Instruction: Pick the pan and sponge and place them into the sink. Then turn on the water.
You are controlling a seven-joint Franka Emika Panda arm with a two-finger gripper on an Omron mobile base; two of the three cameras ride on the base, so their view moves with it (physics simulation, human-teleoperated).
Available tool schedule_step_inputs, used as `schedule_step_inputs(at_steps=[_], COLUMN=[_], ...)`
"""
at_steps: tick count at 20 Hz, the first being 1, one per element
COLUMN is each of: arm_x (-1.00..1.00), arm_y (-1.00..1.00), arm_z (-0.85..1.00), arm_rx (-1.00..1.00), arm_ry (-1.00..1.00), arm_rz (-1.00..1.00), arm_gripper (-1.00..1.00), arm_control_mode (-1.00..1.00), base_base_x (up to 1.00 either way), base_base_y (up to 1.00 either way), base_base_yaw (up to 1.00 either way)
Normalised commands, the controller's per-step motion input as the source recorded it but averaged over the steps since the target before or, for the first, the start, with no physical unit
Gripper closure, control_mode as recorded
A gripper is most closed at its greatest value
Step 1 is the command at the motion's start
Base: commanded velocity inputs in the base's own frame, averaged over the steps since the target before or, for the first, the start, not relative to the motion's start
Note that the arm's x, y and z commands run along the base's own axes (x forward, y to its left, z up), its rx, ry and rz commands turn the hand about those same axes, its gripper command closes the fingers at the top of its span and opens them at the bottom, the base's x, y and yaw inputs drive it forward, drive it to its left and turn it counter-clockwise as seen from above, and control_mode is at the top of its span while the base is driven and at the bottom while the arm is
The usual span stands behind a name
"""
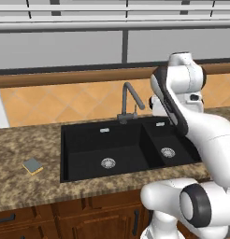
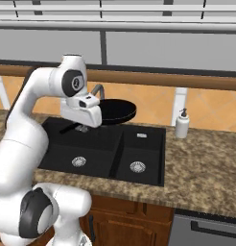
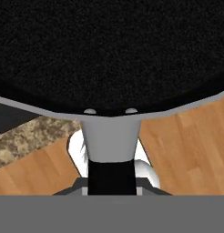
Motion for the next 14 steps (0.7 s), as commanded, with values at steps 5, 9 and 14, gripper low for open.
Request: schedule_step_inputs(at_steps=[5,9,14], arm_x=[0.0,0.0,0.0], arm_y=[1.0,1.0,0.99], arm_z=[0.36,0.24,0.13], arm_rx=[-0.07,-0.07,-0.06], arm_ry=[-0.01,-0.03,-0.01], arm_rz=[-0.13,-0.12,-0.13], arm_gripper=[1.0,1.0,1.0], arm_control_mode=[-1.0,-1.0,-1.0], base_base_x=[0.0,0.0,0.0], base_base_y=[0.0,0.0,0.0], base_base_yaw=[0.0,0.0,0.0])
